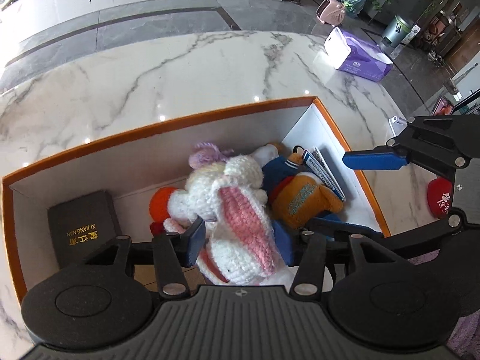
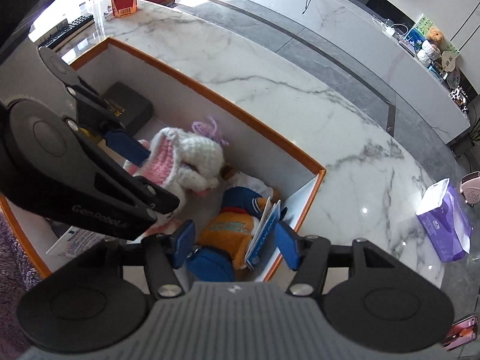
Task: Organize objects
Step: 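Lower both plush toys into the box and open both tools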
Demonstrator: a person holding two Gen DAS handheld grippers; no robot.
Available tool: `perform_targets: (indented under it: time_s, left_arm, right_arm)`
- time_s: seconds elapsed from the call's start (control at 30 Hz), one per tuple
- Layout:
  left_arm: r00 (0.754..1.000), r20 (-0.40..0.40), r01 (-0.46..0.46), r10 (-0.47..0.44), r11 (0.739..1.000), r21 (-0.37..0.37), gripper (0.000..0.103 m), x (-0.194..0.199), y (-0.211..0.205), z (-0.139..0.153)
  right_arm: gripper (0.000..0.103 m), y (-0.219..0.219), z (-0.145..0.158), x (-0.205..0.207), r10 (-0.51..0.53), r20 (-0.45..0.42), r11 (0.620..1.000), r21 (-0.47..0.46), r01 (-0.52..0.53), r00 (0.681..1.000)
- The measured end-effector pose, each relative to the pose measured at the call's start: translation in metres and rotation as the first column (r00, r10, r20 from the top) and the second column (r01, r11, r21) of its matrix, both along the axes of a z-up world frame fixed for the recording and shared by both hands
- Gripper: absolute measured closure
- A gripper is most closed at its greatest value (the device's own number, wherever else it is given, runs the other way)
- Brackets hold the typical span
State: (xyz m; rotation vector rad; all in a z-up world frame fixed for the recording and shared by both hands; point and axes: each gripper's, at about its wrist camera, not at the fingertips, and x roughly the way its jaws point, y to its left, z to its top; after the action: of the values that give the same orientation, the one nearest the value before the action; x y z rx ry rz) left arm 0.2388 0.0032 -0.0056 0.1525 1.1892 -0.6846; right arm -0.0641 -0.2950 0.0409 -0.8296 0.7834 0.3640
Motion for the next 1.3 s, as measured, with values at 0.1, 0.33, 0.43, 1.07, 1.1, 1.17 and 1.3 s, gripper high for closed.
perform_targets:
  time_s: [0.1,0.33,0.43,1.07,1.1,1.17,1.3]
  left_arm:
    - [0.999,0.032,-0.011,0.011,1.000,-0.007,0.052,-0.003,0.005,0.012]
    - [0.999,0.052,-0.001,0.000,1.000,0.012,0.065,-0.012,-0.004,0.006]
    - [0.999,0.045,-0.007,0.007,1.000,-0.004,0.068,-0.012,-0.005,0.004]
    - [0.969,0.240,-0.054,0.053,0.999,-0.002,0.049,-0.052,0.004,0.043]
    - [0.962,0.263,-0.072,0.073,0.997,-0.013,0.047,-0.057,0.008,0.050]
    - [0.942,0.314,-0.113,0.120,0.993,-0.040,0.041,-0.067,0.018,0.064]
    - [0.888,0.419,-0.168,0.189,0.982,-0.086,0.026,-0.092,0.033,0.088]
  right_arm:
    - [0.055,-0.002,0.005,-0.006,0.028,0.006,1.000,-0.009,-0.028,1.000]
    - [0.082,0.007,-0.013,-0.008,0.084,0.000,0.986,-0.146,-0.083,0.996]
    - [0.084,0.009,-0.020,-0.004,0.084,-0.012,0.982,-0.170,-0.085,0.996]
    - [0.071,-0.001,0.010,-0.032,0.069,0.016,0.998,-0.008,-0.069,0.997]
    - [0.070,-0.003,0.015,-0.037,0.064,0.022,0.998,0.015,-0.065,0.998]
    - [0.068,-0.008,0.024,-0.047,0.049,0.030,0.996,0.076,-0.051,0.998]
    - [0.050,-0.020,0.041,-0.068,0.004,0.049,0.975,0.223,-0.015,0.999]
